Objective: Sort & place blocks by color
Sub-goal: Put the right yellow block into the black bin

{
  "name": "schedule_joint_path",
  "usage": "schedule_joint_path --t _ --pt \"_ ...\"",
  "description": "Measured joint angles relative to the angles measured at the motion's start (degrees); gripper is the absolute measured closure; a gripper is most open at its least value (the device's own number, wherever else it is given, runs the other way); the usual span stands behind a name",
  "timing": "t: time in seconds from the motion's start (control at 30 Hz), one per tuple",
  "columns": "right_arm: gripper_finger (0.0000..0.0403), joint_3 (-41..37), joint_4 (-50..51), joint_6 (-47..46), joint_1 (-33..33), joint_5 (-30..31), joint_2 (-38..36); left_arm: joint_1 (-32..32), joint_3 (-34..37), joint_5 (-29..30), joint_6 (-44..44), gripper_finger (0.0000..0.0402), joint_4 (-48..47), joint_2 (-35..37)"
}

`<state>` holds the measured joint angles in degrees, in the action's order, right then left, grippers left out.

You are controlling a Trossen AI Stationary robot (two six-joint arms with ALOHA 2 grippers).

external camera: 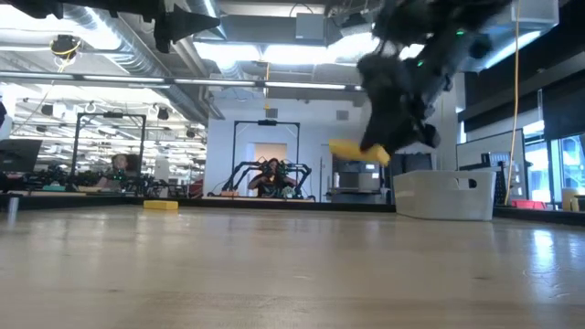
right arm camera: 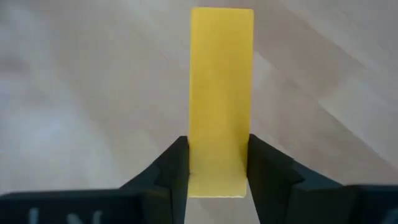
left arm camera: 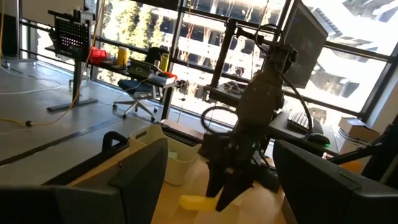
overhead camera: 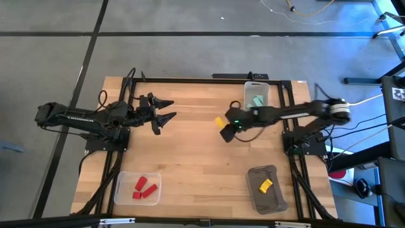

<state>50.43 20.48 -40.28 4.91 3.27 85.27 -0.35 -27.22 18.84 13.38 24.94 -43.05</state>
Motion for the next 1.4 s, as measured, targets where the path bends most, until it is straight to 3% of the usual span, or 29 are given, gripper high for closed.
schedule_joint_path --t 0.2,0.43,1.3,1.4 --pt "0.0277 -11.61 -27.23 0.38 -0.81 -3.24 -13.01 0.01 0.0 -0.58 1.78 0.0119 -0.01 0.0" --pt "0.0277 -12.76 -43.24 9.79 -0.8 -4.54 -17.89 -0.01 0.0 -5.36 6.63 0.0119 -0.03 0.02" --pt "0.0277 -12.71 -43.26 9.16 -1.86 -4.92 -17.83 -0.01 0.0 -4.37 7.07 0.0119 -0.03 0.0" --pt "0.0277 -9.57 -37.37 5.9 -2.61 -7.25 -17.79 -0.01 0.0 -4.36 7.07 0.0119 -0.03 0.0"
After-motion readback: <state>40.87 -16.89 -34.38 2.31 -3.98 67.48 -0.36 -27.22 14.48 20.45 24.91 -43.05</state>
